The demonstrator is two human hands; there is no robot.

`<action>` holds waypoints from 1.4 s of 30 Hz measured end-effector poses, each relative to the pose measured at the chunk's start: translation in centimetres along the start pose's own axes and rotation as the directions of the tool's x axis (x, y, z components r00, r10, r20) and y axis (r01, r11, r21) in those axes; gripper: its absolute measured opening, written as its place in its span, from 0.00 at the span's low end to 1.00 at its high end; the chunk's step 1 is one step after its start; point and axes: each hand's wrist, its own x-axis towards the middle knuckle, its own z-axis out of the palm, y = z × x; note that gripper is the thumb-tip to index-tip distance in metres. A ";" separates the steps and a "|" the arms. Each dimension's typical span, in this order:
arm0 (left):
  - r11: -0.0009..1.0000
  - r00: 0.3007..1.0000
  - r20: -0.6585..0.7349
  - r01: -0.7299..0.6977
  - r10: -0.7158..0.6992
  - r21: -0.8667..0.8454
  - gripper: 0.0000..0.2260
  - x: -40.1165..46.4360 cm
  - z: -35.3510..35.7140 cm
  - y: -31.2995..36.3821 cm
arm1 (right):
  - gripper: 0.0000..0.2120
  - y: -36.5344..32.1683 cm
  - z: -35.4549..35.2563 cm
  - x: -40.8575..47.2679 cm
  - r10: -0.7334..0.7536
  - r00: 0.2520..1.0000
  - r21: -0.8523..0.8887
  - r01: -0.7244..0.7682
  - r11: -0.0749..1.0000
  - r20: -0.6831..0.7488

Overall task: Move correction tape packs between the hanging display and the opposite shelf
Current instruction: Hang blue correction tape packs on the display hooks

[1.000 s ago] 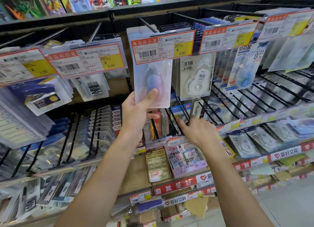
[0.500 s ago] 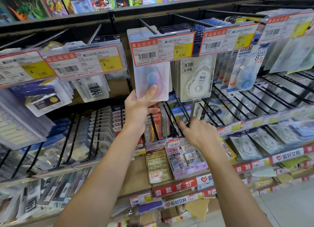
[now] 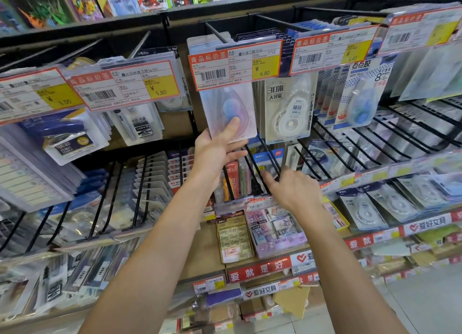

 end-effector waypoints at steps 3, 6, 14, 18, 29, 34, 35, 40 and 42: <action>0.995 0.999 -0.028 0.026 -0.024 0.101 0.18 -0.2 0.0 0.2 | 0.30 -0.1 -0.3 -0.2 0.007 1.000 0.011 -0.007 1.000 0.018; 0.974 0.997 -0.071 0.031 -0.015 0.225 0.19 -0.7 -0.5 0.4 | 0.29 -0.3 -0.7 -0.3 0.023 0.999 0.011 -0.023 1.000 0.039; 0.621 0.984 0.032 0.085 -0.175 0.779 0.24 -5.2 -3.9 1.2 | 0.24 -0.8 -2.2 -1.0 -0.005 0.997 0.065 -0.001 0.998 0.082; 0.170 0.984 0.142 -0.122 -0.109 0.978 0.22 -8.8 -5.1 2.6 | 0.21 -1.3 -3.6 -3.1 -0.090 0.994 0.025 0.089 0.996 0.064; -0.299 0.963 0.266 -0.267 -0.045 0.916 0.16 -19.1 -6.7 -0.6 | 0.24 0.0 -4.5 -15.9 -0.207 0.978 0.084 0.205 0.975 0.018; -0.314 0.945 0.289 -0.324 -0.153 0.893 0.16 -23.3 -6.4 -3.7 | 0.24 2.0 -3.9 -22.3 -0.160 0.981 0.053 0.155 0.987 0.112; -0.304 0.936 0.296 -0.343 -0.191 0.889 0.17 -24.1 -5.8 -4.3 | 0.24 2.6 -3.7 -23.5 -0.138 0.982 0.062 0.131 0.989 0.130; -0.306 0.890 0.395 -0.451 -0.229 0.838 0.16 -27.9 -3.0 -6.6 | 0.22 6.1 -3.3 -28.0 -0.050 0.981 0.032 0.045 0.998 0.185; -0.306 0.874 0.426 -0.482 -0.233 0.821 0.17 -28.7 -1.9 -7.2 | 0.20 7.8 -3.3 -29.0 -0.027 0.982 0.047 0.018 0.999 0.185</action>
